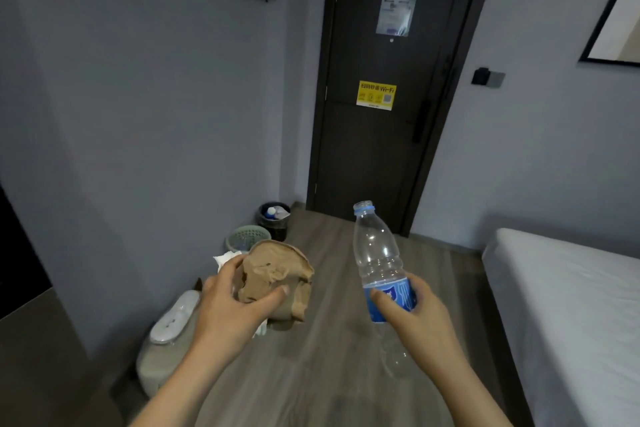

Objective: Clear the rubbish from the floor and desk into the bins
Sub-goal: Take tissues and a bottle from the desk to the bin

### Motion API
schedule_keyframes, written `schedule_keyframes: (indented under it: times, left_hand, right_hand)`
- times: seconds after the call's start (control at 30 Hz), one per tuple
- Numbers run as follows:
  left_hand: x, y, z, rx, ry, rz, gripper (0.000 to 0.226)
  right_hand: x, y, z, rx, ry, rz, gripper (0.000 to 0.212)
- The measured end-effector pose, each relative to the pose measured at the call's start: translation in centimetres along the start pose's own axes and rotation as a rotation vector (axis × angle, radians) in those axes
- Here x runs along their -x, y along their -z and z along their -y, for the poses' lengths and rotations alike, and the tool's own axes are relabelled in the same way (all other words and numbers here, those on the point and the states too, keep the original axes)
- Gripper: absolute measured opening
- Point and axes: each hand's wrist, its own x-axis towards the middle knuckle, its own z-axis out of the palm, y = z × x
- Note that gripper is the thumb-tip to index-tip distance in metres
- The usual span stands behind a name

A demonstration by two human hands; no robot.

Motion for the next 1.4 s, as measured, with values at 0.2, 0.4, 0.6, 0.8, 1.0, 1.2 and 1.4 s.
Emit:
schedule_keyframes:
  times: [0.2, 0.4, 0.6, 0.8, 1.0, 1.2, 1.4]
  left_hand:
    - [-12.6, -2.0, 2.4, -0.032, 0.033, 0.022, 0.085]
    - [-22.5, -5.4, 3.9, -0.062, 0.053, 0.0, 0.08]
    - [-33.3, -9.7, 5.6, -0.102, 0.031, -0.048, 0.077]
    - [-43.1, -13.3, 4.7, -0.132, 0.096, -0.147, 0.071]
    - [-50.0, -15.2, 5.6, -0.123, 0.149, -0.231, 0.077]
    - [-58.8, -16.3, 8.9, -0.151, 0.219, -0.284, 0.079]
    - [-71.5, -15.7, 12.7, -0.137, 0.265, -0.296, 0.078]
  right_hand:
    - [-11.8, -4.0, 0.4, 0.061, -0.034, 0.003, 0.021]
    - [-22.4, -7.0, -1.2, 0.061, -0.067, 0.037, 0.018]
    - [-36.0, -9.4, -3.4, 0.046, -0.045, 0.101, 0.017]
    - [-50.3, -11.0, -3.9, 0.052, -0.016, 0.191, 0.019]
    - [-60.5, -14.5, -5.4, 0.077, -0.031, 0.28, 0.022]
    - [-69.4, -19.4, -6.7, 0.097, -0.055, 0.352, 0.019]
    - [-80.1, -26.2, -6.5, 0.141, -0.06, 0.365, 0.014]
